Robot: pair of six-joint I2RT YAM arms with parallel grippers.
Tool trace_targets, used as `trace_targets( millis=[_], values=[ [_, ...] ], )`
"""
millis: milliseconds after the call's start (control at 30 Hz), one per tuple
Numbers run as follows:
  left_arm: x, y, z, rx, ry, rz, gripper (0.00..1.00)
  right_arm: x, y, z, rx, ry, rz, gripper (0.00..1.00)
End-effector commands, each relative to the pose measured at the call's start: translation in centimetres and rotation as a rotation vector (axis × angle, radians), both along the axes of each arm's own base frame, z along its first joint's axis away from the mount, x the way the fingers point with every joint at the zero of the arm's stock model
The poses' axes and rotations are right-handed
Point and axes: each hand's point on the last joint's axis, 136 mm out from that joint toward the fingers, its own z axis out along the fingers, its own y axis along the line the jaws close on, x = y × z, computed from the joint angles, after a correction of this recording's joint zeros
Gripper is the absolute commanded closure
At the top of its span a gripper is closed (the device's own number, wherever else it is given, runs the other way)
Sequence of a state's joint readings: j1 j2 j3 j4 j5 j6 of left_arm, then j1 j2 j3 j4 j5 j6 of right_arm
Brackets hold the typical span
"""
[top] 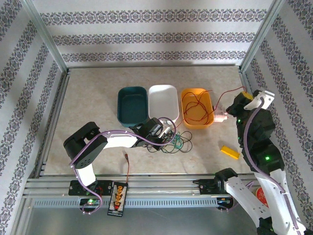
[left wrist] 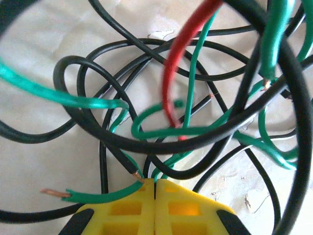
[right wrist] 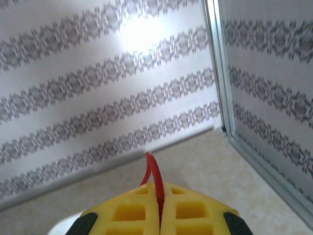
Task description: Untangle the cables
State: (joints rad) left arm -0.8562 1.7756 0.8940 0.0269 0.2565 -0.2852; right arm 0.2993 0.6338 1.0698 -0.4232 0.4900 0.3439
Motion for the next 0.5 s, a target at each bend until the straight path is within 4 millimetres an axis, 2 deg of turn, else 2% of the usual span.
trace_targets(
  millis=[0, 133, 233, 333, 467],
  values=[
    [-0.8, 1.0, -1.4, 0.051, 0.028, 0.011, 1.00, -0.6, -0.9, 4.7, -0.026, -0.125, -0.037, 1.00],
    [-0.9, 1.1, -1.5, 0.050, 0.032, 0.010, 1.00, -0.3, 0.1, 8.5, -0.020, -0.209, 0.033, 1.00],
    [-0.9, 1.0, -1.5, 0.051, 0.032, 0.008, 1.00, 0.9, 1.6, 10.2, -0.026, -0.229, 0.110, 1.00],
    [-0.9, 1.0, -1.5, 0.051, 0.030, 0.010, 1.00, 2.5, 3.0, 10.6, -0.029, -0.217, 0.170, 1.00],
    [-0.8, 1.0, -1.3, 0.046, 0.025, 0.011, 1.00, 5.0, 3.4, 9.1, -0.059, -0.145, 0.170, 1.00]
  ],
)
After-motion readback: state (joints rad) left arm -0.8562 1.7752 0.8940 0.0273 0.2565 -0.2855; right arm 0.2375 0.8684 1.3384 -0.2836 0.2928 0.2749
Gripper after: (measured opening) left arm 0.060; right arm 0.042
